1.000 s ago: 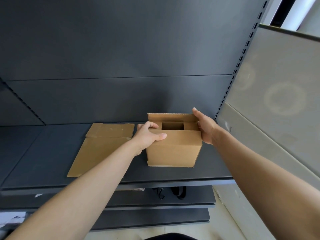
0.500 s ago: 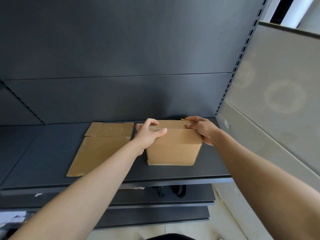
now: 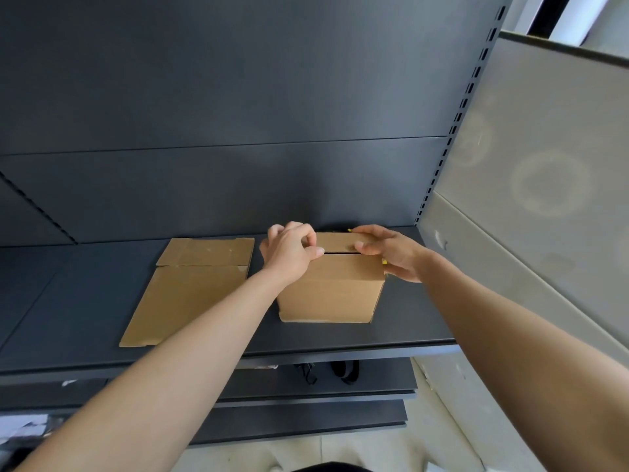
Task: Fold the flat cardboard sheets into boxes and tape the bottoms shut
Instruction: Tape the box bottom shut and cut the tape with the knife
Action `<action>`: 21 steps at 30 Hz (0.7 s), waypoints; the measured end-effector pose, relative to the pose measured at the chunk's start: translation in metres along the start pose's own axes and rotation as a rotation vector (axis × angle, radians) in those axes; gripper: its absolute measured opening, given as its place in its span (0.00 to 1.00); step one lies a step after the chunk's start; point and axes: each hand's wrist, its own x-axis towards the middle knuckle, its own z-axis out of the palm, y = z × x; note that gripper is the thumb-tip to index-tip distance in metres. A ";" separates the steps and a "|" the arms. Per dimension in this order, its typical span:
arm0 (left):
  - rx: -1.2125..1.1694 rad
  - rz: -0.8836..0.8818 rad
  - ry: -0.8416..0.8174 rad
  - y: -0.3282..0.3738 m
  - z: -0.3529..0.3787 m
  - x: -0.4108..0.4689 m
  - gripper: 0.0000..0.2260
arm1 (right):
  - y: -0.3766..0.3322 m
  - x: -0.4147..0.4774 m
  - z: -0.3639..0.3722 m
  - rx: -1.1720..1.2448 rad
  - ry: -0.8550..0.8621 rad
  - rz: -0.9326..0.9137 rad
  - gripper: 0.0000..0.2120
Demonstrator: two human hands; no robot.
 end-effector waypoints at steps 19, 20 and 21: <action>-0.045 -0.044 0.022 0.002 0.009 0.007 0.09 | 0.052 0.067 -0.031 -1.548 0.297 -0.130 0.22; -0.056 -0.047 0.025 0.001 0.007 0.007 0.09 | 0.049 0.068 -0.033 -1.491 0.303 -0.145 0.21; -0.070 -0.015 0.014 0.008 0.005 0.009 0.10 | 0.041 0.059 -0.038 -1.386 0.352 -0.140 0.20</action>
